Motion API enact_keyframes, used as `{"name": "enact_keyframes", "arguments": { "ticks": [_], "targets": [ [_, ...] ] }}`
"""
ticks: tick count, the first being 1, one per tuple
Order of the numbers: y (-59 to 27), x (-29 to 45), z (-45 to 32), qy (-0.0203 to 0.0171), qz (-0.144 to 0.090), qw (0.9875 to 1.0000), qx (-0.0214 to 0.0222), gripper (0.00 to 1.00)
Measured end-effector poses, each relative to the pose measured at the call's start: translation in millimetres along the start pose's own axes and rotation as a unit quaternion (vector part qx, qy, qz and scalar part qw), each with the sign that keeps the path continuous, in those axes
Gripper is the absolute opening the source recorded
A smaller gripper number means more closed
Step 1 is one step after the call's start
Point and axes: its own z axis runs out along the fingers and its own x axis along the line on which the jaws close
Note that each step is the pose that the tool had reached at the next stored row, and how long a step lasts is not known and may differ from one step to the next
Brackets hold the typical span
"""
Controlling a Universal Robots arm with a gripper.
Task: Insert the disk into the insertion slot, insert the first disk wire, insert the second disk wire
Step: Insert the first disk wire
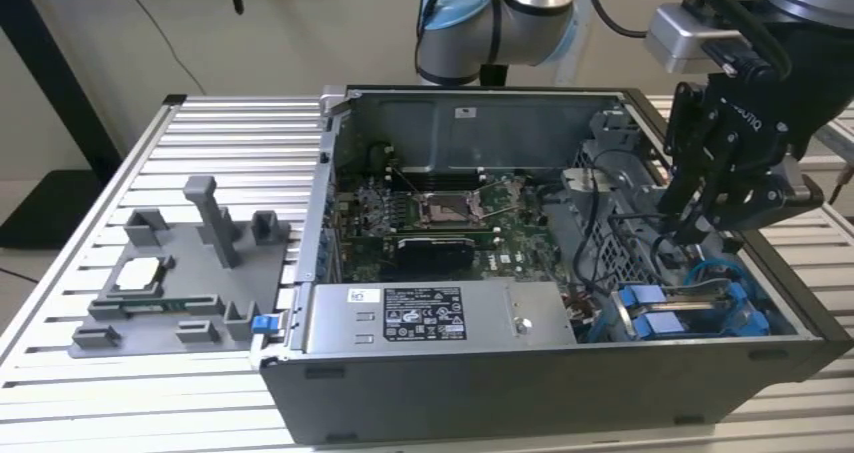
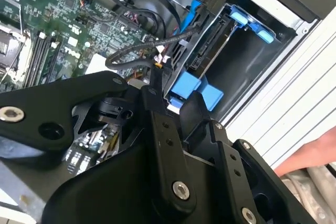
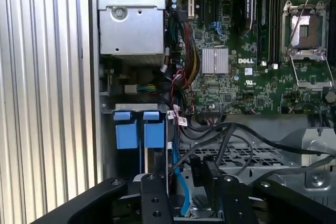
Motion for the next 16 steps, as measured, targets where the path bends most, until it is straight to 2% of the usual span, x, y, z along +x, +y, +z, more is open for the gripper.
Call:
{"name": "enact_keyframes", "arguments": {
  "ticks": [3, 6, 11, 16],
  "targets": [
    [0.1, -0.3, 2.8, -0.0034, -0.003, 1.0000, 0.0041, 1.00],
    [0.6, -0.3, 4.6, -0.0093, -0.004, 0.9999, 0.0069, 1.00],
    [1.2, -0.3, 5.7, -0.0162, -0.008, 0.9998, 0.0082, 1.00],
    [1.2, -0.3, 5.8, -0.0201, -0.025, 0.9995, 0.0079, 1.00]
  ]
}}
